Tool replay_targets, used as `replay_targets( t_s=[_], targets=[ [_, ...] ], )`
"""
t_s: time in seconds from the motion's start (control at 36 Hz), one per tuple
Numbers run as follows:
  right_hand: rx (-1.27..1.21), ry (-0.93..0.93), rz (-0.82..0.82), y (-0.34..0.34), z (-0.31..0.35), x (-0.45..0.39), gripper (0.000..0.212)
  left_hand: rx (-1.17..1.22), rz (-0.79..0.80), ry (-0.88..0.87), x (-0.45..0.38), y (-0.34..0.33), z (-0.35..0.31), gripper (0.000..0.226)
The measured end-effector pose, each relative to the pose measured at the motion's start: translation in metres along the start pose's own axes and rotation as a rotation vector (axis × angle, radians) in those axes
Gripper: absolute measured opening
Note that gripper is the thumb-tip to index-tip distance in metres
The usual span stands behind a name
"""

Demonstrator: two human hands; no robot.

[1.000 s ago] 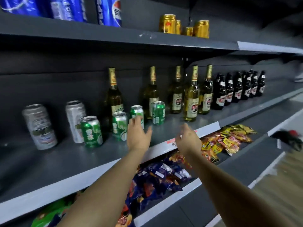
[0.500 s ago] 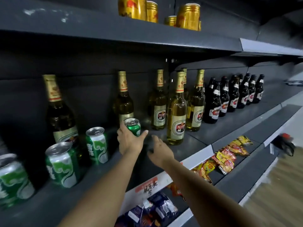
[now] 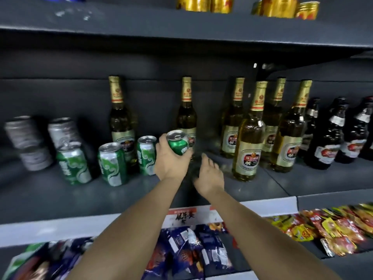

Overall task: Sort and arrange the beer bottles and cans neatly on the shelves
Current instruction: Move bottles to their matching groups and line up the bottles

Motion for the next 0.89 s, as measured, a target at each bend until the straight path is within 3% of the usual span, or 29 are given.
replay_targets(
  t_s=[0.28,0.44,0.5,0.58,0.67,0.89],
  targets=[
    [-0.156,0.163,-0.141,-0.010,0.077,0.003,0.059,-0.053,-0.275,0.034,-0.007,0.099,0.049,0.072],
    [-0.295,0.181,-0.080,-0.038,0.136,0.006,0.046,-0.080,-0.399,0.073,-0.016,0.165,0.099,0.071],
    [-0.312,0.158,-0.097,-0.046,0.152,0.008,0.049,-0.094,-0.425,0.090,-0.021,0.184,0.115,0.068],
    [-0.291,0.091,-0.300,-0.048,0.167,0.007,0.054,-0.127,-0.457,0.119,-0.031,0.212,0.140,0.066],
    [-0.346,-0.020,-0.401,-0.045,0.169,-0.002,0.071,-0.188,-0.469,0.139,-0.042,0.234,0.168,0.066],
    [-0.554,-0.268,-0.110,-0.067,0.153,-0.021,0.102,-0.265,-0.433,0.286,-0.067,0.265,0.232,0.071]
  ],
)
Point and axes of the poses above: each hand's wrist, its own x-axis away from the middle knuckle, its own y-axis out of the back of the hand, z = x × y, the point moved 2 cm from there along -x, towards the middle knuckle, and after that the axes turned 7 degrees about -x, right-handed, at the moved point
